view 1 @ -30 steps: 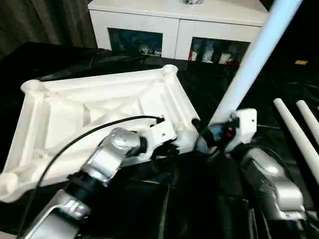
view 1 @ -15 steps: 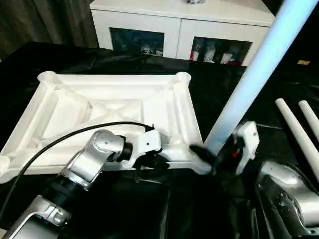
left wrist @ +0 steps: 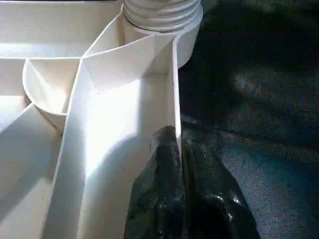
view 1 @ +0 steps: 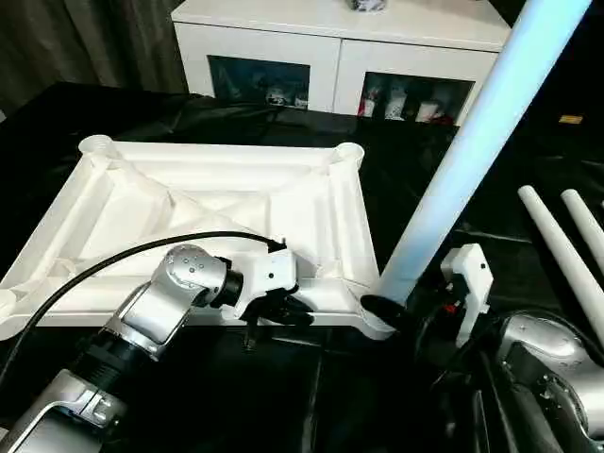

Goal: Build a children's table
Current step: Rotate leg to tighten

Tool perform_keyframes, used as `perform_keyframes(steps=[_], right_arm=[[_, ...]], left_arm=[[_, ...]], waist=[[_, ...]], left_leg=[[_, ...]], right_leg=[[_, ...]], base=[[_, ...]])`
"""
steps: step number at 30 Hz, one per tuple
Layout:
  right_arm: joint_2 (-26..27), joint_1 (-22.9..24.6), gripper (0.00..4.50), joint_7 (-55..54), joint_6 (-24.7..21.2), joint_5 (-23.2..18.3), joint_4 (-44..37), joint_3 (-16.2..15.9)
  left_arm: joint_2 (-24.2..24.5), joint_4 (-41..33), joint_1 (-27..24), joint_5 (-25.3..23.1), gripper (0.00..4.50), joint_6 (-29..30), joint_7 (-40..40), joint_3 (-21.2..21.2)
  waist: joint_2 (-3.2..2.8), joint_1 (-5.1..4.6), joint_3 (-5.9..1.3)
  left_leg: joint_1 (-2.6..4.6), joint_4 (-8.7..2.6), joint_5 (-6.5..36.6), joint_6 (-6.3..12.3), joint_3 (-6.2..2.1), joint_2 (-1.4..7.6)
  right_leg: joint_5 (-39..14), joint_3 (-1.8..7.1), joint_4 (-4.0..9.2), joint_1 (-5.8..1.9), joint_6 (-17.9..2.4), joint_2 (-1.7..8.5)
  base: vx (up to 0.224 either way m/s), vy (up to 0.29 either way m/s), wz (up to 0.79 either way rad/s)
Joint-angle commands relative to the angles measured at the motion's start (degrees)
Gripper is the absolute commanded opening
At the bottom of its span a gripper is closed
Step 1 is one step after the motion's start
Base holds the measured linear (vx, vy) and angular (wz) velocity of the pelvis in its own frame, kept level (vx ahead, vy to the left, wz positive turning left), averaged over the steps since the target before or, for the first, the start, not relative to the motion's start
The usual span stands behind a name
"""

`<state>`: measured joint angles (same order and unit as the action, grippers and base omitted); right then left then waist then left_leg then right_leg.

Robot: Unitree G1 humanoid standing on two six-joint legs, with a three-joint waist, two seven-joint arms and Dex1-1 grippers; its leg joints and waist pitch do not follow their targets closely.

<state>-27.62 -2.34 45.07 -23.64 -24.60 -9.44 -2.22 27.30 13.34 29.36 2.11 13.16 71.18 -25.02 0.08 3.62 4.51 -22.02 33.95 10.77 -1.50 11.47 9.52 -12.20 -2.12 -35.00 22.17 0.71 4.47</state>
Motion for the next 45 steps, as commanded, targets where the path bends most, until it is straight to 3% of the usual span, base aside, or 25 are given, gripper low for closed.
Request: perform_keyframes(steps=[1, 17, 24, 27, 31, 34, 36, 38, 43, 45], right_arm=[[-1.0, 0.5, 3.89, 0.5, 0.7, 0.3, -0.7, 0.5], [-0.7, 0.4, 2.5, 1.5, 1.4, 0.9, 0.2, -1.0], [-0.5, 0.6, 2.19, 1.7, 1.2, 1.0, 0.2, -1.2], [0.4, 0.6, 2.11, -0.5, 1.5, 3.2, 2.0, -2.3], [4.3, -1.0, 2.07, -8.0, 1.7, 7.1, 6.5, -2.8], [6.3, -2.0, 2.02, -11.1, 1.6, 8.1, 8.2, -2.3], [11.2, -5.0, 2.0, -19.4, 2.1, 9.9, 12.7, -0.6], [15.6, -8.0, 1.99, -26.9, 2.4, 10.9, 17.0, 1.4], [23.4, -15.2, 1.99, -41.5, 4.3, 12.8, 26.7, 5.2], [26.5, -18.4, 1.99, -47.7, 5.8, 14.7, 30.7, 5.9]], left_arm=[[0.3, -0.3, 0.6, 0.4, 0.0, -1.1, 1.3, 0.5], [0.5, -0.3, 0.5, 0.7, 0.0, -1.2, 1.6, 0.3], [0.6, -0.1, 0.6, 0.7, 0.0, -1.3, 1.9, 0.3], [0.1, 0.6, 0.9, 0.8, 0.0, -1.2, 1.5, 0.5], [-2.9, 3.6, 2.0, 0.4, 0.0, 1.1, -3.7, 1.9], [-4.1, 4.7, 2.5, 0.2, 0.0, 1.9, -5.7, 2.5], [-7.0, 6.9, 3.8, -0.7, 0.0, 3.1, -10.0, 2.9], [-9.6, 9.1, 5.3, -2.0, 0.0, 3.7, -14.1, 2.9], [-16.9, 14.6, 9.4, -4.6, 0.0, 8.1, -26.0, 4.2], [-20.8, 17.8, 11.3, -6.4, 0.0, 10.2, -32.4, 4.2]], waist=[[-0.22, 0.21, -3.62], [-0.18, 0.22, -3.73], [-0.26, 0.22, -3.72], [-0.29, 0.12, -3.7], [-0.28, -0.18, -3.43], [-0.11, -0.46, -3.11], [-0.15, -0.6, -3.02], [-0.17, -0.91, -3.1], [-0.19, -1.33, -3.11], [-0.2, -1.58, -3.26]], left_leg=[[1.52, -4.22, 8.5, 2.71, -1.8, 4.05], [1.57, -4.04, 8.1, 3.13, -1.81, 4.06], [1.58, -4.07, 8.8, 2.64, -1.83, 4.05], [1.64, -4.13, 9.7, 2.14, -1.84, 4.03], [1.8, -4.44, 13.1, 0.23, -1.83, 3.9], [1.96, -4.84, 17.0, -1.74, -2.06, 3.94], [2.08, -4.97, 19.3, -2.81, -2.25, 3.9], [2.15, -5.15, 21.2, -4.34, -2.67, 3.76], [2.57, -5.2, 23.6, -5.51, -2.81, 3.59], [2.9, -5.12, 23.7, -6.02, -2.58, 3.55]], right_leg=[[0.9, 2.44, 3.13, -2.09, -17.0, 4.33], [1.0, 2.39, 2.94, -2.1, -17.4, 4.31], [0.6, 2.4, 2.95, -2.08, -17.3, 4.27], [-0.4, 2.36, 3.03, -2.0, -17.2, 4.23], [-5.2, 2.38, 3.55, -1.75, -16.8, 4.28], [-12.7, 2.52, 4.33, -1.62, -14.7, 4.46], [-16.2, 2.54, 4.62, -1.3, -13.8, 4.55], [-20.9, 2.48, 5.12, -1.18, -11.4, 4.69], [-22.8, 2.41, 5.58, -0.66, -10.4, 4.52], [-20.6, 2.51, 5.54, -0.22, -10.8, 4.28]], base=[[0.0, 0.0, 0.0], [0.0, 0.0, 0.0], [0.0, 0.0, 0.0], [0.0, 0.0, 0.0], [0.0, 0.0, 0.0], [0.0, 0.0, 0.0], [0.0, 0.0, 0.0], [-0.026, 0.002, -0.05], [0.0, 0.0, 0.0], [0.0, 0.0, 0.0]])
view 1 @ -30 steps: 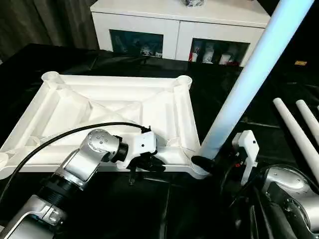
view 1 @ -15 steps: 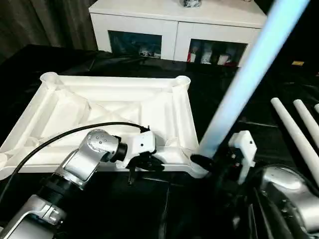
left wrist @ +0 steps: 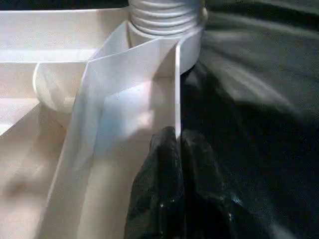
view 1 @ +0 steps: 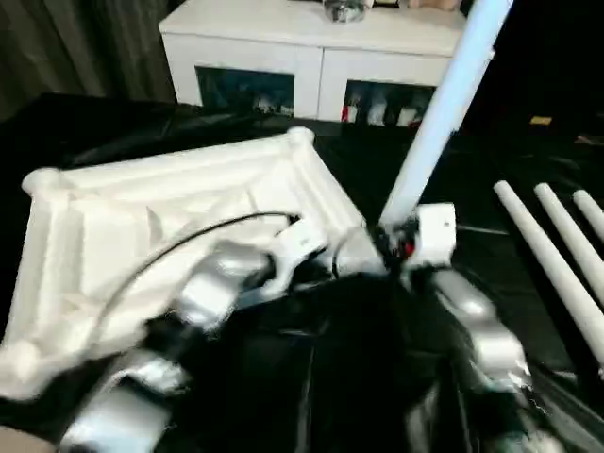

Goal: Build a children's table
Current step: Rotate leg to tighten

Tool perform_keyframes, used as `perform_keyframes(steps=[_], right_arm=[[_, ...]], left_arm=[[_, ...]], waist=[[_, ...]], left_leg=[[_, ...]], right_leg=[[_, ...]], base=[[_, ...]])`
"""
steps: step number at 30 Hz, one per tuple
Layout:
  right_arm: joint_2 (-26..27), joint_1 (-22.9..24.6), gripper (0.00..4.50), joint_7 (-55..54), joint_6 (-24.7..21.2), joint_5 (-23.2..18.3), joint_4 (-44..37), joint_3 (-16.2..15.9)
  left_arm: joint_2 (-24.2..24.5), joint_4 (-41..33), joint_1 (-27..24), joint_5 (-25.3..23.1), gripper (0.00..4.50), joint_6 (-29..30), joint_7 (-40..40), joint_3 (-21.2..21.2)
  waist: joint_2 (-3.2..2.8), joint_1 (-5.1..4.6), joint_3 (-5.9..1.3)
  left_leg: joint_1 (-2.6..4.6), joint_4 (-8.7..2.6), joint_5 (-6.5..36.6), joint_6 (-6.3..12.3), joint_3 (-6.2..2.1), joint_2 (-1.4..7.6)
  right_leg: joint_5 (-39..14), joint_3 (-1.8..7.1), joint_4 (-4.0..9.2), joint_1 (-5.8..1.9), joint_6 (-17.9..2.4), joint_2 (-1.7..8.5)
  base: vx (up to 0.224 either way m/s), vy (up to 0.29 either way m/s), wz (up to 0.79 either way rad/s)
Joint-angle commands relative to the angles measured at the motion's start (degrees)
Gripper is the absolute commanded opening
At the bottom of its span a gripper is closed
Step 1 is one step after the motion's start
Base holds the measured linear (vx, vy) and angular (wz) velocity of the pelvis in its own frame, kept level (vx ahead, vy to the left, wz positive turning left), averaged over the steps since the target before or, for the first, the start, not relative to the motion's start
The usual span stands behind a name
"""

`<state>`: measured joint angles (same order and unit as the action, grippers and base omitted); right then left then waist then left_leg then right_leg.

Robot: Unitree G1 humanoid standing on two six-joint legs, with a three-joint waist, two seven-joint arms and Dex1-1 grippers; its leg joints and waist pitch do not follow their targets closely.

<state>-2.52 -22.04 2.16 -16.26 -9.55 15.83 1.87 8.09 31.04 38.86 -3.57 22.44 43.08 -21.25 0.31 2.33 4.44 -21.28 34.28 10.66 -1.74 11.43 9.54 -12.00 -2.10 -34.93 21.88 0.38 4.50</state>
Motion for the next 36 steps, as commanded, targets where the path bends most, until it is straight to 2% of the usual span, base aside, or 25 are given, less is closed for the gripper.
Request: perform_keyframes(steps=[1, 2, 5, 8, 12, 13, 14, 16, 17, 21, 22, 24, 25, 26, 27, 28, 29, 30, 31, 32, 33, 36], right_arm=[[1.9, 0.9, 1.99, -5.6, -1.5, -0.2, 5.8, 2.0], [3.1, -0.2, 1.99, -7.8, -1.3, 0.3, 7.0, 2.3], [4.3, -1.2, 1.99, -8.5, -0.9, 0.0, 7.7, 2.7], [4.6, -2.1, 1.99, -8.0, 0.1, 0.2, 8.4, 2.7], [5.3, -3.1, 1.99, -5.5, 2.6, -1.0, 8.7, 3.4], [5.5, -3.0, 2.55, -4.9, 3.2, -1.5, 8.1, 3.6], [5.6, -2.8, 2.69, -4.3, 3.8, -2.3, 7.3, 3.8], [5.7, -2.7, 2.69, -3.4, 4.1, -3.1, 6.4, 4.1], [5.4, -2.4, 2.89, -2.2, 4.5, -3.4, 5.0, 4.2], [4.1, -1.4, 3.17, 0.7, 4.2, -3.7, 1.4, 3.5], [4.0, -1.4, 3.17, 0.8, 4.2, -3.7, 1.2, 3.5], [1.7, 0.9, 3.52, 5.0, 2.3, -4.8, -4.2, 2.5], [-0.3, 2.8, 3.57, 8.0, 0.8, -5.6, -7.9, 1.8], [-0.5, 3.0, 3.57, 8.2, 0.7, -5.7, -8.3, 1.7], [-1.6, 4.0, 3.62, 9.7, -0.1, -6.3, -9.8, 1.4], [-2.8, 4.9, 3.62, 11.3, -1.0, -6.9, -11.2, 1.0], [-5.9, 7.0, 3.79, 15.4, -2.8, -7.8, -14.1, 0.0], [-8.2, 8.4, 4.0, 18.1, -3.5, -7.8, -15.9, -0.8], [-9.3, 9.1, 4.0, 19.4, -3.8, -7.8, -16.7, -1.2], [-11.1, 10.2, 4.02, 21.3, -4.6, -8.2, -18.2, -1.2], [-11.6, 10.5, 4.1, 21.8, -4.9, -8.4, -18.7, -1.1], [-16.3, 12.8, 4.36, 26.7, -6.5, -9.7, -21.8, -1.3]], left_arm=[[-2.1, 0.4, 2.0, -0.9, 0.0, 1.1, -5.1, 0.5], [-3.9, 1.4, 2.4, -1.2, 0.0, 1.7, -7.5, 0.6], [-5.5, 2.3, 2.6, -1.4, 0.0, 1.6, -8.9, 0.6], [-6.0, 2.9, 2.9, -1.7, 0.0, 1.5, -9.1, 0.7], [-6.1, 3.7, 3.2, -2.1, 0.0, 1.3, -9.0, 0.9], [-5.8, 3.7, 3.2, -2.1, 0.0, 1.0, -8.6, 0.8], [-5.5, 3.7, 3.1, -2.1, 0.0, 0.8, -8.3, 0.8], [-5.2, 3.7, 3.1, -1.9, 0.0, 0.7, -7.8, 0.8], [-4.7, 3.1, 2.8, -1.8, 0.0, 0.4, -6.8, 0.6], [-3.0, 1.2, 1.7, -1.6, 0.0, -0.7, -3.6, -0.2], [-2.9, 1.2, 1.7, -1.6, 0.0, -0.8, -3.4, -0.3], [-0.3, -0.7, 0.2, -1.3, 0.0, -2.6, 0.2, -1.0], [1.8, -1.6, -0.8, -0.9, 0.0, -5.1, 3.3, -1.5], [2.0, -1.7, -0.9, -0.8, 0.0, -5.3, 3.6, -1.5], [2.9, -2.1, -1.3, -0.5, 0.0, -6.4, 5.1, -1.7], [3.7, -2.6, -1.7, -0.3, 0.0, -7.2, 6.4, -1.8], [5.4, -3.8, -2.6, 0.6, 0.0, -7.2, 9.1, -1.6], [6.6, -4.9, -3.3, 1.2, 0.0, -8.4, 11.3, -1.8], [7.2, -5.4, -3.6, 1.5, 0.0, -9.0, 12.5, -1.8], [8.5, -7.0, -4.4, 2.5, 0.0, -9.1, 15.4, -2.0], [9.0, -7.5, -4.7, 2.9, 0.0, -9.0, 16.3, -2.1], [12.7, -11.2, -6.3, 4.4, 0.0, -10.4, 22.7, -3.1]], waist=[[-0.38, -0.21, -3.24], [-0.3, -0.05, -3.4], [-0.17, 0.21, -3.61], [-0.16, 0.37, -3.62], [-0.27, 0.43, -3.52], [-0.36, 0.44, -3.45], [-0.32, 0.39, -3.43], [-0.29, 0.3, -3.24], [-0.27, 0.15, -3.19], [-0.26, -0.02, -3.2], [-0.24, 0.04, -3.33], [-0.38, 0.26, -3.68], [-0.31, 0.48, -3.84], [-0.24, 0.54, -4.16], [-0.38, 0.59, -4.09], [-0.37, 0.6, -3.99], [-0.4, 0.81, -4.05], [-0.41, 0.91, -3.86], [-0.43, 0.98, -3.79], [-0.54, 1.03, -3.67], [-0.54, 1.03, -3.67], [-0.69, 1.06, -3.32]], left_leg=[[2.23, -5.43, 23.6, -5.62, -2.52, 3.49], [1.61, -5.51, 21.2, -4.7, -2.42, 3.49], [1.45, -5.31, 18.2, -3.22, -2.1, 3.41], [1.16, -5.31, 16.5, -2.22, -2.05, 3.4], [1.17, -5.36, 17.1, -2.04, -2.02, 3.41], [1.14, -5.44, 17.4, -2.12, -2.09, 3.46], [1.22, -5.55, 18.0, -2.29, -2.13, 3.52], [1.23, -5.68, 20.1, -2.13, -2.19, 3.53], [1.14, -5.82, 21.1, -2.3, -2.37, 3.57], [1.0, -5.82, 19.9, -2.07, -2.31, 3.54], [0.93, -5.76, 18.4, -1.65, -2.22, 3.64], [0.59, -5.35, 13.3, -0.04, -2.05, 3.58], [0.39, -5.2, 11.0, 0.89, -2.11, 3.6], [-0.1, -4.68, 6.1, 2.63, -1.98, 3.59], [0.02, -4.52, 4.6, 4.02, -1.77, 3.45], [0.06, -4.52, 5.1, 4.37, -1.7, 3.36], [0.06, -4.52, 6.1, 4.67, -1.74, 3.56], [0.22, -4.59, 7.0, 4.72, -1.7, 3.7], [0.18, -4.67, 7.4, 4.57, -1.75, 3.8], [0.38, -4.8, 8.7, 3.84, -1.68, 3.88], [0.38, -4.8, 8.7, 3.84, -1.68, 3.88], [0.54, -5.17, 12.2, 2.14, -1.7, 4.01]], right_leg=[[-20.0, 2.48, 5.51, 0.04, -10.4, 4.22], [-15.9, 2.54, 5.18, -0.5, -10.4, 4.2], [-11.1, 2.6, 4.91, -0.77, -10.7, 4.1], [-9.8, 2.52, 4.74, -1.01, -10.9, 4.04], [-10.4, 2.5, 4.87, -0.96, -11.1, 4.05], [-10.7, 2.48, 4.88, -0.96, -11.0, 4.09], [-11.3, 2.42, 4.9, -0.9, -10.9, 3.97], [-13.3, 2.5, 5.15, -0.8, -10.6, 4.1], [-15.7, 2.43, 5.35, -0.7, -10.1, 4.16], [-15.6, 2.51, 5.45, -0.71, -10.0, 4.18], [-13.8, 2.6, 5.24, -0.84, -10.3, 4.21], [-6.9, 2.57, 4.51, -1.17, -11.6, 4.17], [-4.0, 2.49, 4.29, -1.62, -11.7, 4.11], [3.4, 2.44, 3.24, -1.9, -12.5, 4.1], [5.9, 2.31, 3.17, -1.53, -13.7, 3.97], [5.5, 2.28, 3.29, -1.52, -14.1, 3.93], [4.7, 2.37, 3.25, -1.84, -14.6, 4.14], [3.9, 2.35, 3.32, -1.65, -14.9, 3.99], [3.3, 2.35, 3.34, -1.71, -14.9, 4.0], [1.4, 2.39, 3.45, -1.46, -15.2, 3.98], [1.4, 2.39, 3.45, -1.46, -15.2, 3.98], [-3.9, 2.46, 3.92, -1.25, -14.8, 3.98]], base=[[0.0, 0.0, 0.0], [0.0, 0.0, 0.0], [0.0, 0.0, 0.0], [0.0, 0.0, 0.0], [0.0, 0.0, 0.0], [0.0, 0.0, 0.0], [0.0, 0.0, 0.0], [0.0, 0.0, 0.0], [0.0, 0.0, 0.0], [0.0, 0.0, 0.0], [0.0, 0.0, 0.0], [0.0, 0.0, 0.0], [0.0, 0.0, 0.0], [0.0, 0.0, 0.0], [0.0, 0.0, 0.0], [0.0, 0.0, 0.0], [0.0, 0.0, 0.0], [0.0, 0.0, 0.0], [0.0, 0.0, 0.0], [0.0, 0.0, 0.0], [0.0, 0.0, 0.0], [0.0, 0.0, 0.0]])
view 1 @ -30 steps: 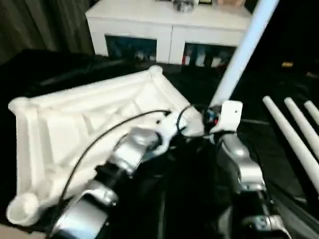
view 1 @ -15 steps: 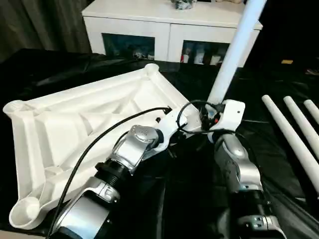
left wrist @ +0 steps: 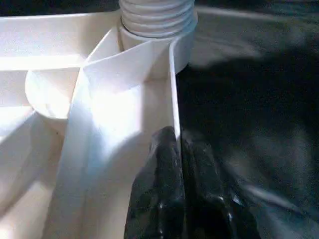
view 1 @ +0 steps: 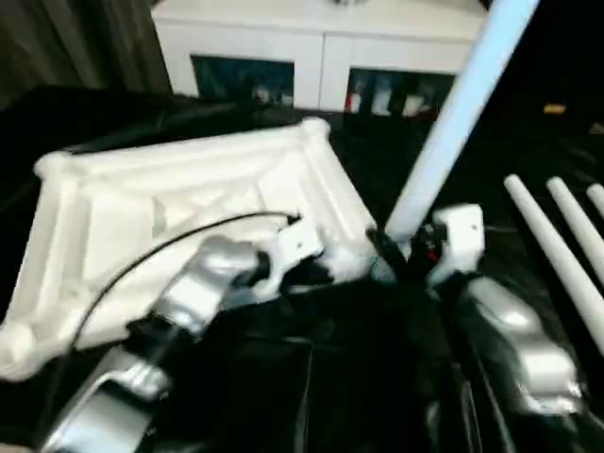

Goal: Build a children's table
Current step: Rotate leg to tighten

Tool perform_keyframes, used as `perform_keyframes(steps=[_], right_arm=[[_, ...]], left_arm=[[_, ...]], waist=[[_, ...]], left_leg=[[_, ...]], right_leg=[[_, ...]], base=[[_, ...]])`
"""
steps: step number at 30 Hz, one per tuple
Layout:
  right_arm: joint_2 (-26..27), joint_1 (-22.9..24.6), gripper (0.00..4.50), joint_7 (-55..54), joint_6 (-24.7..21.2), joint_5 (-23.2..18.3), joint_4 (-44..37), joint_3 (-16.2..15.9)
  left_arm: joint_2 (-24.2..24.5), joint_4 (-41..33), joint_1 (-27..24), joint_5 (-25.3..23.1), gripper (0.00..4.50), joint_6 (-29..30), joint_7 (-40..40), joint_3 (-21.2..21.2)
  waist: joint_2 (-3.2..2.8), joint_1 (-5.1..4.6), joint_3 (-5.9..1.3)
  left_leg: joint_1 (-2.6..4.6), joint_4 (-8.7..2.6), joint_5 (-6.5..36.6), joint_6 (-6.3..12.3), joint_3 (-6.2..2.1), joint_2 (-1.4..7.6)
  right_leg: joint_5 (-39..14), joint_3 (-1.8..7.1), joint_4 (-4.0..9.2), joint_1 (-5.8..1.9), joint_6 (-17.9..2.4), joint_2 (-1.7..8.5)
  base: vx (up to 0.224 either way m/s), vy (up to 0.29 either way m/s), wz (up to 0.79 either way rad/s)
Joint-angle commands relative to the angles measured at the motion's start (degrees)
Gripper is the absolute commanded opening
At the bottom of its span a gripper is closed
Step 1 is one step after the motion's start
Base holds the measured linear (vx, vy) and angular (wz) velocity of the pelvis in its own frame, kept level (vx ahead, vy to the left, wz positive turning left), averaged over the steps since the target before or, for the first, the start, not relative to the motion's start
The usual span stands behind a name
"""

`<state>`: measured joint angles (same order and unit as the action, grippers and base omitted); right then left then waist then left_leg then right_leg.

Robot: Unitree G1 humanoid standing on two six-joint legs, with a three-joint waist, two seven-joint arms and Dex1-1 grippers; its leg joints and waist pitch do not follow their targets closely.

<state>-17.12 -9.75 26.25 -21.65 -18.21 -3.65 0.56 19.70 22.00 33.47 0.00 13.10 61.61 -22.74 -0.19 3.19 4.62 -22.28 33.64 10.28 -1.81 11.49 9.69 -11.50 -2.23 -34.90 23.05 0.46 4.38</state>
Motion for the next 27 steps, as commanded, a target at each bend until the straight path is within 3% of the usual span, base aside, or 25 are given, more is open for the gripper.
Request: perform_keyframes(steps=[1, 4, 10, 18, 25, 27], right_arm=[[-1.7, 0.5, 4.36, 2.6, -1.1, -1.1, -2.4, 0.0], [-5.3, 2.5, 4.36, 8.2, -2.4, -2.9, -4.3, -0.7], [-8.8, 5.0, 4.36, 14.0, -4.0, -5.2, -6.0, -1.0], [-9.2, 5.4, 3.64, 15.1, -4.0, -5.3, -5.6, -1.6], [-9.8, 6.1, 3.15, 16.5, -3.6, -4.9, -5.7, -2.3], [-9.8, 6.2, 2.83, 16.5, -3.7, -5.0, -5.9, -2.3]], left_arm=[[1.1, -2.1, -0.9, 0.8, 0.0, -1.1, 4.1, -1.6], [3.5, -4.0, -1.7, 1.5, 0.0, -0.8, 7.5, -2.0], [6.0, -5.8, -2.6, 2.3, 0.0, -0.3, 10.0, -1.2], [6.4, -6.5, -2.9, 2.5, 0.0, 0.4, 10.3, -1.2], [6.4, -6.4, -2.8, 2.6, 0.0, 0.5, 10.3, -1.2], [6.4, -6.6, -2.9, 2.6, 0.0, 0.6, 10.3, -1.3]], waist=[[-0.17, 0.26, -3.46], [-0.15, 0.36, -3.31], [-0.05, 0.62, -3.51], [0.0, 0.61, -3.68], [0.02, 0.63, -3.66], [0.04, 0.66, -3.72]], left_leg=[[1.6, -4.57, 13.3, 1.93, -1.74, 3.91], [1.76, -4.7, 15.0, 0.95, -1.74, 3.95], [1.53, -4.44, 12.6, 1.43, -1.72, 3.9], [1.46, -4.05, 9.8, 2.85, -1.66, 3.76], [1.49, -3.99, 10.2, 2.88, -1.67, 3.74], [1.5, -3.92, 9.8, 2.88, -1.68, 3.73]], right_leg=[[-5.2, 2.64, 3.97, -2.4, -14.7, 4.1], [-7.9, 2.77, 4.24, -2.25, -14.1, 4.25], [-5.0, 2.66, 3.8, -2.34, -14.8, 4.28], [-2.5, 2.53, 3.44, -2.48, -15.8, 4.24], [-2.9, 2.52, 3.46, -2.52, -15.9, 4.23], [-2.7, 2.52, 3.41, -2.58, -15.9, 4.24]], base=[[0.0, 0.0, 0.0], [0.0, 0.0, 0.0], [0.0, 0.0, 0.0], [0.0, 0.0, 0.0], [0.0, 0.0, 0.0], [0.0, 0.0, 0.0]])
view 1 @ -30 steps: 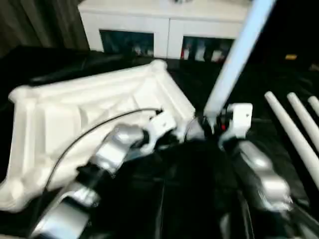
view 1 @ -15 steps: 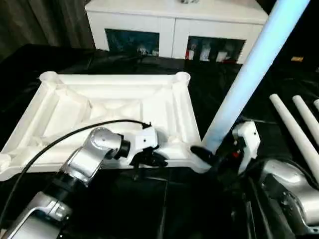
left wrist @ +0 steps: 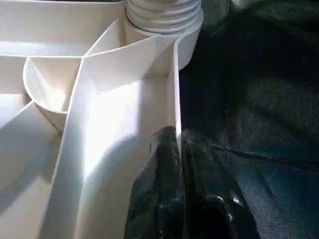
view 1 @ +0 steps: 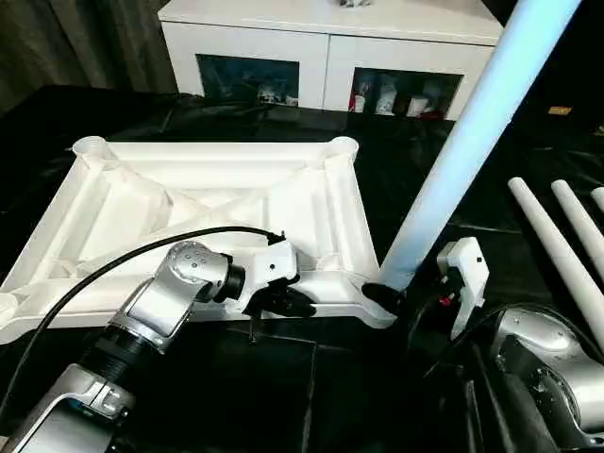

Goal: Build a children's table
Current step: Rotate leg to tighten

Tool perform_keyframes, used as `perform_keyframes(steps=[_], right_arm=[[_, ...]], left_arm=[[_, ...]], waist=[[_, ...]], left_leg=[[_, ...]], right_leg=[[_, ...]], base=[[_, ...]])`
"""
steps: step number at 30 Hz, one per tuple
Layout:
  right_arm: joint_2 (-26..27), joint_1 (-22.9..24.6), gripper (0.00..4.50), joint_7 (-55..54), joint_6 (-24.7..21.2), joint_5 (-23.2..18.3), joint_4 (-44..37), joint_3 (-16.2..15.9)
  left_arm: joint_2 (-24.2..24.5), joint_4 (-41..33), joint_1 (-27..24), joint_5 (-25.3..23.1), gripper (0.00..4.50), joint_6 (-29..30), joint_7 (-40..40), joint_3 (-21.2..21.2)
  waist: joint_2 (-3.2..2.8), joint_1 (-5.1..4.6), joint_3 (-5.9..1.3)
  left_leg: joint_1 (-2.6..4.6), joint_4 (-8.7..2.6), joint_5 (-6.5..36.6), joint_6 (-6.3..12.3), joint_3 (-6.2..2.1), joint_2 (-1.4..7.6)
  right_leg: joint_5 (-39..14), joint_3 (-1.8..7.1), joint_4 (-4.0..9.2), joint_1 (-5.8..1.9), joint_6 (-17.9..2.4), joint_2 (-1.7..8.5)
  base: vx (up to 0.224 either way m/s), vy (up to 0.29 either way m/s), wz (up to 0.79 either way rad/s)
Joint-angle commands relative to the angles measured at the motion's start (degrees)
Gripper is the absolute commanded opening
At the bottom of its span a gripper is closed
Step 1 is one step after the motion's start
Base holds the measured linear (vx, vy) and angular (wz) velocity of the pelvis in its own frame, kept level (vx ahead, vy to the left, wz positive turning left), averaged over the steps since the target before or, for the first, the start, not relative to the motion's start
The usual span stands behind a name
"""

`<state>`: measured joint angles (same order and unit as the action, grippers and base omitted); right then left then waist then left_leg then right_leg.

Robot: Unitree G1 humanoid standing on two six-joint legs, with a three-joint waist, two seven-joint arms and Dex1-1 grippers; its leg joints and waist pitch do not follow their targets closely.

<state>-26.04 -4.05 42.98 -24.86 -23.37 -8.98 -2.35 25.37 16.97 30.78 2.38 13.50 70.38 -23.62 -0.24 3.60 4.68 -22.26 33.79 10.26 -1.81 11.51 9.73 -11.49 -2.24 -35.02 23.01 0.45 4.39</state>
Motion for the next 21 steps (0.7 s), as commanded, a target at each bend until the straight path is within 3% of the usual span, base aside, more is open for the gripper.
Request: perform_keyframes(steps=[1, 7, 14, 17, 21], right_arm=[[-0.9, 0.6, 2.83, -0.3, -0.5, 0.1, -0.6, 0.6], [-0.9, 0.8, 2.37, 0.3, -0.6, 0.2, -0.5, 0.3], [0.9, 0.1, 2.17, -3.5, -1.2, 2.1, 2.4, -0.1], [3.2, -0.8, 2.14, -7.5, -1.2, 3.5, 4.5, 0.4], [10.7, -4.5, 2.11, -20.3, 0.9, 7.5, 10.7, 2.1]], left_arm=[[0.7, -1.6, -0.2, 0.3, 0.0, 0.3, 1.6, -0.4], [0.9, -1.7, -0.3, 0.3, 0.0, 0.4, 1.8, -0.5], [0.3, -1.2, -0.1, 0.2, 0.0, 1.3, 0.6, -0.1], [-1.3, -0.3, 0.4, 0.4, 0.0, 2.2, -1.7, 0.8], [-6.4, 3.9, 2.9, -0.9, 0.0, 4.1, -10.0, 2.4]], waist=[[0.08, 0.26, -3.78], [0.11, 0.25, -3.83], [0.11, 0.25, -3.87], [0.14, -0.06, -3.69], [0.19, -0.64, -3.56]], left_leg=[[1.49, -4.07, 9.8, 2.91, -1.7, 3.7], [1.53, -3.99, 9.5, 3.1, -1.69, 3.7], [1.53, -3.94, 9.4, 3.13, -1.69, 3.69], [1.56, -4.14, 11.8, 1.71, -1.75, 3.62], [1.7, -4.5, 15.9, -1.4, -2.02, 3.39]], right_leg=[[-2.6, 2.51, 3.51, -2.53, -15.9, 4.24], [-2.3, 2.48, 3.42, -2.52, -16.0, 4.19], [-2.2, 2.45, 3.35, -2.54, -16.1, 4.2], [-6.0, 2.45, 3.7, -2.38, -15.9, 4.22], [-14.3, 2.43, 4.55, -2.13, -13.6, 4.42]], base=[[0.0, 0.0, 0.0], [0.0, 0.0, 0.0], [0.0, 0.0, 0.0], [0.0, 0.0, 0.0], [0.0, 0.0, 0.0]])
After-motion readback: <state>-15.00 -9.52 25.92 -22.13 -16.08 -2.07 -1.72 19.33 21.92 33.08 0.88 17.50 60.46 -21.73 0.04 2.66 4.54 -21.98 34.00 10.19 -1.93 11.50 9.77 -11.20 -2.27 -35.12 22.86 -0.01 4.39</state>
